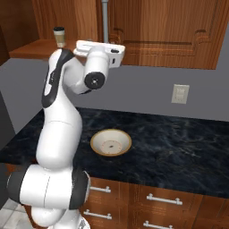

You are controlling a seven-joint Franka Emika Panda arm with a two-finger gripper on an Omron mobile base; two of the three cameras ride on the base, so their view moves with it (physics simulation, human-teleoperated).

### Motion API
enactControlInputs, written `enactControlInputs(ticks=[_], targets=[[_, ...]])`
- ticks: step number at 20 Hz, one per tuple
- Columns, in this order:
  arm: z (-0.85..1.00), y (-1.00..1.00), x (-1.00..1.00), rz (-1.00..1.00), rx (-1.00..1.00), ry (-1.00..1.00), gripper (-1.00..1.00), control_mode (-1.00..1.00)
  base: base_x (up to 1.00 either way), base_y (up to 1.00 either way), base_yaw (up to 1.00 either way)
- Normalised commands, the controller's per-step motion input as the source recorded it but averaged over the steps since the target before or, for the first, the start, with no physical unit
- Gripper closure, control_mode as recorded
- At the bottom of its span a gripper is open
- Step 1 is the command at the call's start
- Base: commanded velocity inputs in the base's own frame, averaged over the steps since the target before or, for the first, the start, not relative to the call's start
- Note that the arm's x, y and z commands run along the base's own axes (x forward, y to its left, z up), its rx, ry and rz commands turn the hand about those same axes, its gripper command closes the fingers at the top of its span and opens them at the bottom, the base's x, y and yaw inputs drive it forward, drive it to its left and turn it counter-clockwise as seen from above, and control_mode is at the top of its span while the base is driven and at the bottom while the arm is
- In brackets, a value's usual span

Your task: Open the cabinet. Pick the apple and pear from the cabinet and place them into the bowl. Then close the cabinet.

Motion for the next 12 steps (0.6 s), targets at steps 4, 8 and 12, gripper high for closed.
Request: enactControlInputs(ticks=[4,8,12], targets=[[0.0,-0.16,1.0,0.0,0.0,0.02,-1.0,-1.0,0.0,0.0,0.0],[0.0,-0.3,1.0,0.0,0.0,0.05,-1.0,-1.0,0.0,0.0,0.0],[-0.08,-0.13,0.96,0.0,0.0,0.1,1.0,-1.0,0.0,0.0,0.0]])
